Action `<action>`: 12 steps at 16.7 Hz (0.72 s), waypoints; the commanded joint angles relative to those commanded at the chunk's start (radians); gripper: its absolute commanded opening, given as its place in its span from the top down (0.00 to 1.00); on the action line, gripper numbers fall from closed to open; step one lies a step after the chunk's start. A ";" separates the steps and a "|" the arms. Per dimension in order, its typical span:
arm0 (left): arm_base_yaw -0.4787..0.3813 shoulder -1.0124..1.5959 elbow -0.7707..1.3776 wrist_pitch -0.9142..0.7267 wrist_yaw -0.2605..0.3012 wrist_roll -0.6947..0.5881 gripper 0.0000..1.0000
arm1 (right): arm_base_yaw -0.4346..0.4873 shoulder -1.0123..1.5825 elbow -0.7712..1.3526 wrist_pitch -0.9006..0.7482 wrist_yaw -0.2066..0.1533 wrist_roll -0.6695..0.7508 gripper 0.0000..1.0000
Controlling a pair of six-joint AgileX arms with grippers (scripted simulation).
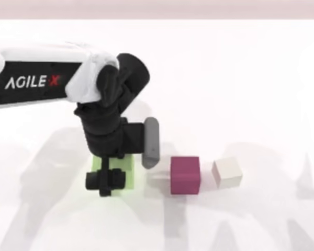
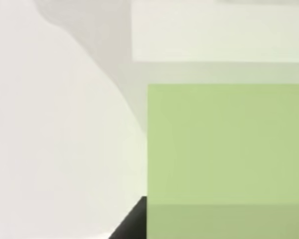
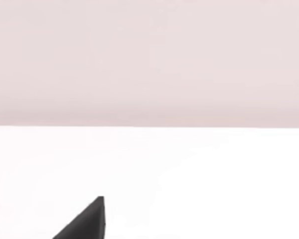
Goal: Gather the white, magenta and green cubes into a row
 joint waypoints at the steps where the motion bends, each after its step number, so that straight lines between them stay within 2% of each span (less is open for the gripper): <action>1: 0.000 0.000 0.000 0.000 0.000 0.000 0.17 | 0.000 0.000 0.000 0.000 0.000 0.000 0.00; 3: 0.000 0.000 0.000 0.000 0.000 0.000 0.02 | 0.000 0.000 0.000 0.000 0.000 0.000 0.00; 4: 0.000 0.000 0.000 0.000 0.000 0.000 0.00 | 0.000 0.000 0.000 0.000 0.000 0.000 0.00; 12: 0.002 -0.001 0.000 0.000 0.000 0.000 0.00 | 0.000 0.000 0.000 0.000 0.000 0.000 0.00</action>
